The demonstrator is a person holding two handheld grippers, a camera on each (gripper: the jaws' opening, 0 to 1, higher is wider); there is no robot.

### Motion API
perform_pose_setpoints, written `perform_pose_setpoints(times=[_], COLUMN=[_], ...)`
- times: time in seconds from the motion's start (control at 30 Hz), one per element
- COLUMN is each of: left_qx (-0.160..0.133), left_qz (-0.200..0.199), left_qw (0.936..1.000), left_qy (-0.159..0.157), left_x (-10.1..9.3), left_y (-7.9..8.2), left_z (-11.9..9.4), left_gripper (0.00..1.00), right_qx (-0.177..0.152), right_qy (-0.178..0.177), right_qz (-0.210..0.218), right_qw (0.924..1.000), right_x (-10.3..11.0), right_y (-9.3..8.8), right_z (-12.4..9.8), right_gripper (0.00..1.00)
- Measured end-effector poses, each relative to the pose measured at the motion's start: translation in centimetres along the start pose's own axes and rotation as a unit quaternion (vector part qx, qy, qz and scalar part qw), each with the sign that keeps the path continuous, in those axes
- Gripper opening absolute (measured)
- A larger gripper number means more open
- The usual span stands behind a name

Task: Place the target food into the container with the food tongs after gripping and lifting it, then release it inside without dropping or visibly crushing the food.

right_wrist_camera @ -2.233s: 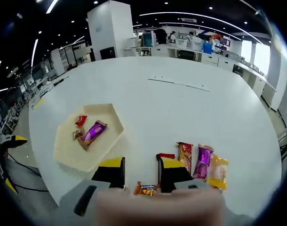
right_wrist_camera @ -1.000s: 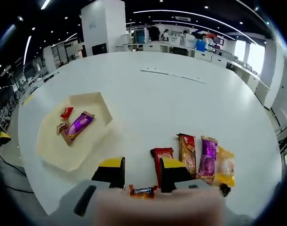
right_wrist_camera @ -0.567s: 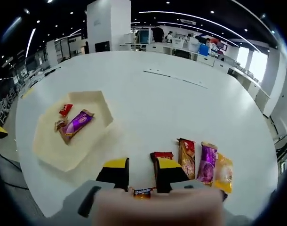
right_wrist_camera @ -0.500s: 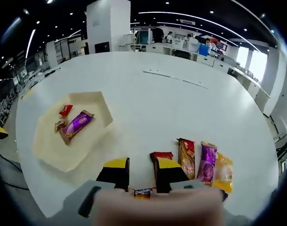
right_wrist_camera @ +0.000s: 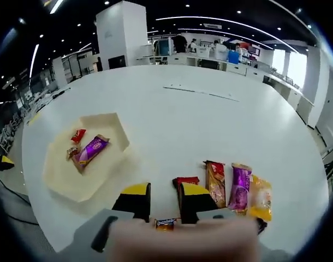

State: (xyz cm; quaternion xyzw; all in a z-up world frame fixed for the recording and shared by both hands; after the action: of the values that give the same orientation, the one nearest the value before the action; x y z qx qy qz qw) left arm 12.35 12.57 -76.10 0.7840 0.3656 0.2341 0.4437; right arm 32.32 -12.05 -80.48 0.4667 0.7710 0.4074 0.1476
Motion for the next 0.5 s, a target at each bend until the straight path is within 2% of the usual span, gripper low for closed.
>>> perform_pose_setpoints(times=[0.23,0.3,0.5], left_qx=[-0.005,-0.005,-0.008], left_qz=[-0.001,-0.001,-0.004], left_qw=[1.0000,1.0000,1.0000], left_qy=[0.001,0.001,-0.001], left_x=[0.1,0.1,0.0], left_y=[0.2,0.2,0.3], left_z=[0.0,0.0,-0.1], left_gripper=[0.90,0.90,0.91], right_qx=[-0.004,-0.018,-0.033], right_qy=[0.004,0.003,0.005], right_qz=[0.005,-0.007,-0.012], right_qw=[1.0000,0.9998,0.9994], right_x=[0.1,0.3,0.5], right_y=[0.9,1.9,4.5], right_z=[-0.6,-1.2,-3.1], right_gripper=[0.20,0.20,0.20])
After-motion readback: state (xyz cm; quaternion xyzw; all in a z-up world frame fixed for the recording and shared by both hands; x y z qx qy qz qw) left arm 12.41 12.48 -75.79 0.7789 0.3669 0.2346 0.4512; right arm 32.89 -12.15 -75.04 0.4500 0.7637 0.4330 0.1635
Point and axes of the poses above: the point that each gripper's makers call its tool centre point, and the gripper's own axes: z roughly forward along the fingers, x roughly to its left, y roughly out of its top, the point moved 2 cm from there along -z, roughly backward along the fingers, and after that the axes turned 13 degrees about y, right-handed, at the moved point
